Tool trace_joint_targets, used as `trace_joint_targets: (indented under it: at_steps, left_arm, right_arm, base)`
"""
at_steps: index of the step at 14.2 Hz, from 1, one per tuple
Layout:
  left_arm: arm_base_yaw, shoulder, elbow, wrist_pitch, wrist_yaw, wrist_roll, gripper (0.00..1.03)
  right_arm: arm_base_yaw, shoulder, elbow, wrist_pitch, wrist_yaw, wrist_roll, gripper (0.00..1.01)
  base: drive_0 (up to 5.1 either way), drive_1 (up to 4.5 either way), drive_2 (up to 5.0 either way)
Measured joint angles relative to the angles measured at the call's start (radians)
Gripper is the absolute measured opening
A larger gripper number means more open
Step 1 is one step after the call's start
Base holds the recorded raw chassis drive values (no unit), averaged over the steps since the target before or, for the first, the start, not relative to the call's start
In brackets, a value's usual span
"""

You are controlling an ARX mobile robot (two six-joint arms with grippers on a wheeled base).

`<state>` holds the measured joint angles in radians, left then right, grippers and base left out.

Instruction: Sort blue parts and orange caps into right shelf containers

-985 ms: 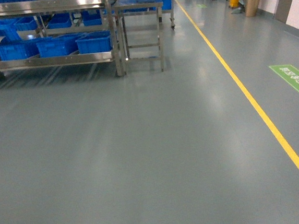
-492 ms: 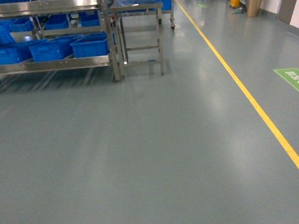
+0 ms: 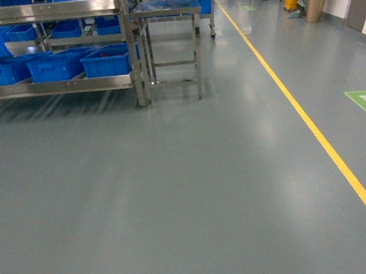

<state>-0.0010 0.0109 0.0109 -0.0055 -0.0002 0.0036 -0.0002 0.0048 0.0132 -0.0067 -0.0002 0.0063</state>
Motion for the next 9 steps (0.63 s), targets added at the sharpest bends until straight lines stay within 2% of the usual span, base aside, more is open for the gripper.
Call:
trace_joint_targets:
  at_steps: [9]
  left_arm:
    - [0.000,0.000,0.000,-0.001,0.000,0.000,0.43]
  right_arm:
    - [0.000,0.000,0.000,0.002,0.000,0.000,0.45]
  base:
    - [0.0,4.08,-4.2]
